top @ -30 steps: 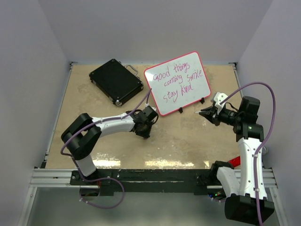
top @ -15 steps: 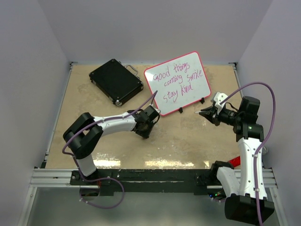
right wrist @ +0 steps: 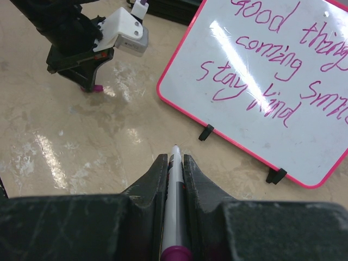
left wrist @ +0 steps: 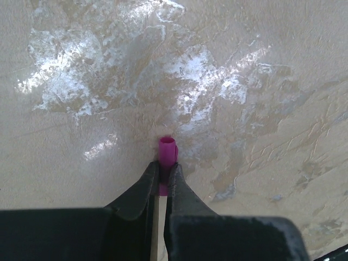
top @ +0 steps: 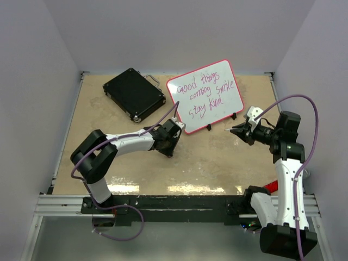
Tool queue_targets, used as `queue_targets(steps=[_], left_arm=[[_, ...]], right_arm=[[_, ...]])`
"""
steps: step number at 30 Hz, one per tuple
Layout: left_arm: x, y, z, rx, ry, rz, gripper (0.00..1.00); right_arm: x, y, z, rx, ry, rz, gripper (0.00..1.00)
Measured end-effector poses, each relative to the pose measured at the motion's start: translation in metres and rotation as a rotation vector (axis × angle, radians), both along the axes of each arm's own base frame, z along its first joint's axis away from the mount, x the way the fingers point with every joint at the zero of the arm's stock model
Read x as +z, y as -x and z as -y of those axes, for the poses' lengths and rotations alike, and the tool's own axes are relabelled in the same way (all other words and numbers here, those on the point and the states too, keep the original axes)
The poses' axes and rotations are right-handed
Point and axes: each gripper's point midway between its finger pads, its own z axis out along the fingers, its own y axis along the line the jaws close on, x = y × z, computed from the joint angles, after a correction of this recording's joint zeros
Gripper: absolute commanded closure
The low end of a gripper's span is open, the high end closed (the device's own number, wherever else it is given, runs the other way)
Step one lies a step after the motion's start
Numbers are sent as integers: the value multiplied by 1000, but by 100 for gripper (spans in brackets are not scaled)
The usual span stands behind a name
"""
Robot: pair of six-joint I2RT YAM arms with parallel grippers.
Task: Write a sentence on the whiteboard
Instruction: Pick up the pen cap from the center of the board.
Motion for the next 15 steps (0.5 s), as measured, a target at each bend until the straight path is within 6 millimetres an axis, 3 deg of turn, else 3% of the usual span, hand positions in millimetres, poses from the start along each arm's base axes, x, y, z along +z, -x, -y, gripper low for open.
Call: queue_targets(steps=[8, 11, 15], left_arm=[[12, 3, -5, -153, 2, 70, 100], [36, -2, 5, -227, 74, 157, 100], [83, -8, 29, -324, 245, 326, 100]], right_arm=[[-6, -1, -3, 27, -17, -29, 100], [-15, -3, -5, 55, -37, -76, 100], [-33, -6, -9, 108, -77, -181, 100]])
